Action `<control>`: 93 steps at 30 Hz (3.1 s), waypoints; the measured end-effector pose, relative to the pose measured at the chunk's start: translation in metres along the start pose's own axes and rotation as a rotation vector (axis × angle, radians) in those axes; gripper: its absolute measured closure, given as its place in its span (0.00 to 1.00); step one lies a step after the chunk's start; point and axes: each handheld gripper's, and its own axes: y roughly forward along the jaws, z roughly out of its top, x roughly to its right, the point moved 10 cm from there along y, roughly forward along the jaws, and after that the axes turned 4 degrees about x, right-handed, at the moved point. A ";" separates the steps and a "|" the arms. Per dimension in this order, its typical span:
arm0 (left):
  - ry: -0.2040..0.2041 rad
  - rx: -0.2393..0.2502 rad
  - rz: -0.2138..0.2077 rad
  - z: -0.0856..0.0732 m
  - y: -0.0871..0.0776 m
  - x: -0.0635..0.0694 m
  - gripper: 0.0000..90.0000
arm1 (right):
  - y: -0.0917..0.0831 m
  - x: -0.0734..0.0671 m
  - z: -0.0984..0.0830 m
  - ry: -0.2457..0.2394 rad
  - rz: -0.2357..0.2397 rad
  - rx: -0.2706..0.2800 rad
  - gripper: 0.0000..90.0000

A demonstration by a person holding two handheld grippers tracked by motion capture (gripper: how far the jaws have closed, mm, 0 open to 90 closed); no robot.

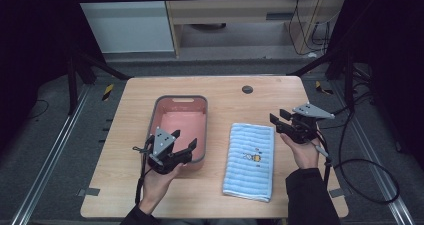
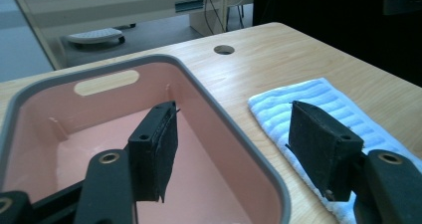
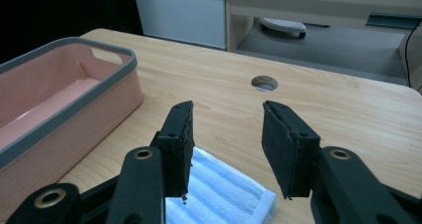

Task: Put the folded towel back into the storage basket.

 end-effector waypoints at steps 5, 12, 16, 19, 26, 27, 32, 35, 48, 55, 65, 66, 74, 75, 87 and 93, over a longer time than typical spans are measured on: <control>0.009 -0.017 -0.024 -0.005 0.009 0.014 0.40 | 0.004 0.001 -0.001 0.006 -0.001 -0.009 0.61; 0.018 -0.033 -0.058 -0.010 0.018 0.033 0.40 | 0.010 0.001 -0.006 -0.006 -0.001 -0.033 0.57; 0.020 -0.035 -0.072 -0.013 0.023 0.042 0.41 | 0.011 0.003 -0.007 -0.009 -0.003 -0.033 0.56; 0.030 -0.043 -0.085 -0.016 0.026 0.050 0.41 | 0.012 0.003 -0.010 -0.003 -0.005 -0.037 0.54; 0.027 -0.053 -0.109 -0.021 0.030 0.063 0.42 | 0.015 0.009 -0.020 0.001 -0.019 -0.053 0.51; 0.029 -0.055 -0.111 -0.022 0.030 0.064 0.42 | 0.015 0.009 -0.021 0.002 -0.018 -0.055 0.51; 0.034 -0.078 -0.124 -0.031 0.035 0.073 0.43 | 0.018 0.012 -0.029 -0.005 -0.027 -0.074 0.50; 0.039 -0.091 -0.132 -0.038 0.036 0.077 0.44 | 0.020 0.015 -0.034 -0.001 -0.033 -0.080 0.50; 0.049 -0.138 -0.152 -0.057 0.044 0.091 0.45 | 0.030 0.025 -0.059 0.004 -0.056 -0.136 0.50; 0.058 -0.177 -0.159 -0.073 0.050 0.098 0.46 | 0.037 0.028 -0.078 -0.010 -0.061 -0.188 0.51; 0.080 -0.203 -0.151 -0.089 0.056 0.100 0.49 | 0.045 0.021 -0.088 -0.033 -0.052 -0.217 0.53; 0.082 -0.216 -0.143 -0.092 0.057 0.100 0.49 | 0.046 0.022 -0.091 -0.020 -0.053 -0.222 0.53; 0.084 -0.244 -0.142 -0.102 0.060 0.100 0.52 | 0.051 0.027 -0.105 0.007 -0.060 -0.255 0.55; 0.083 -0.249 -0.142 -0.103 0.061 0.100 0.52 | 0.051 0.027 -0.105 0.007 -0.060 -0.255 0.55; 0.074 -0.303 -0.134 -0.119 0.067 0.099 0.59 | 0.061 0.028 -0.122 0.013 -0.051 -0.313 0.57; 0.073 -0.314 -0.137 -0.122 0.069 0.101 0.63 | 0.063 0.028 -0.127 0.020 -0.051 -0.335 0.60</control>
